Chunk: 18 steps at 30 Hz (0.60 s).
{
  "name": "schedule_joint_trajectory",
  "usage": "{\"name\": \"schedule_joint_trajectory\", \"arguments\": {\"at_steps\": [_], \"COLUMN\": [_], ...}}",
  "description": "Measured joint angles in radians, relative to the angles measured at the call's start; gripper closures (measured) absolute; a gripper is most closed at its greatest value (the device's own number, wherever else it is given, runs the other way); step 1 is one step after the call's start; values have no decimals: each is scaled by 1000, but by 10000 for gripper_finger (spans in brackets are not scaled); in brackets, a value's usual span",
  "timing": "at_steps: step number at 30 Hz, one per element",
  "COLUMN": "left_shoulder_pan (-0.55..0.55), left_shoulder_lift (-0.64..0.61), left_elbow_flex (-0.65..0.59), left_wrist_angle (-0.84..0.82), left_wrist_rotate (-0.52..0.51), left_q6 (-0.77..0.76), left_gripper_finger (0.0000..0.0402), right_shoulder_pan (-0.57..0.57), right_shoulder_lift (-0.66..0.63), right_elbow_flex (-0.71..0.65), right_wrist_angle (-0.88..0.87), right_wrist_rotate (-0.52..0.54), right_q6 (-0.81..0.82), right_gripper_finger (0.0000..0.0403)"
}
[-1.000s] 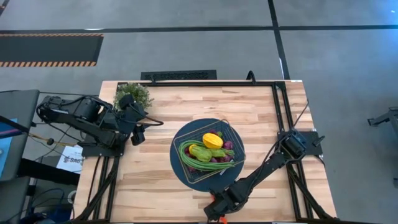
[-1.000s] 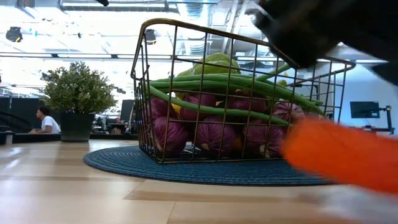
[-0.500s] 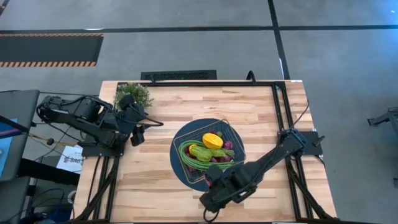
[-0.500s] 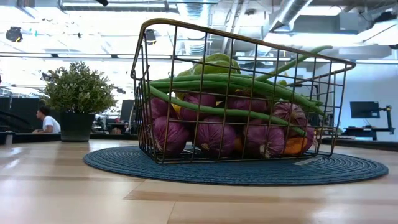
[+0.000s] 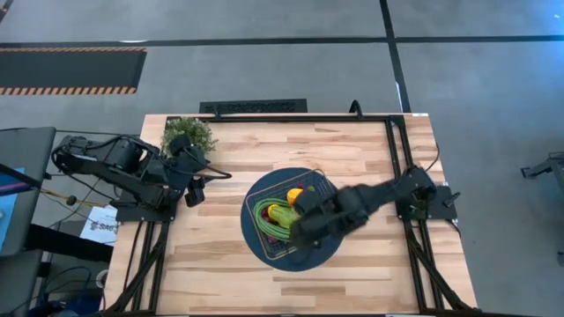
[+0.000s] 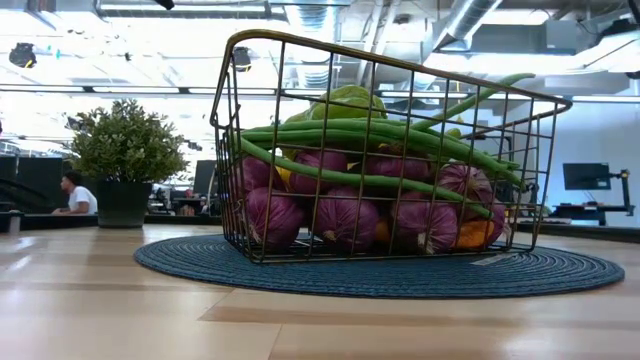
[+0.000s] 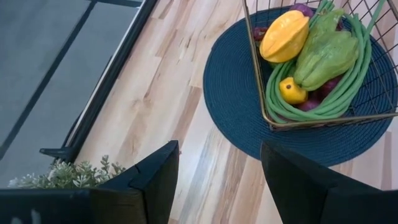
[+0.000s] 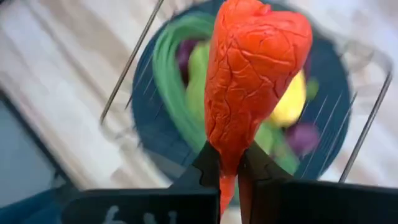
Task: Build produce basket
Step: Put the orange carrot into the gold wire basket
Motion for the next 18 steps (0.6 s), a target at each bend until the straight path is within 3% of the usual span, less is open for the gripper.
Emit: {"name": "schedule_joint_trajectory", "arguments": {"at_steps": [9, 18], "left_shoulder_pan": [0, 0], "left_shoulder_lift": [0, 0], "left_elbow_flex": [0, 0], "left_wrist_angle": [0, 0], "left_wrist_rotate": [0, 1], "left_q6": [-1, -8], "left_gripper_finger": [189, 189], "right_shoulder_pan": [-130, -169], "right_shoulder_lift": [3, -9], "right_elbow_flex": [-51, -170], "right_wrist_angle": [1, 9], "right_wrist_rotate": [2, -12], "right_q6": [-215, -262], "right_gripper_finger": [384, 384]}}
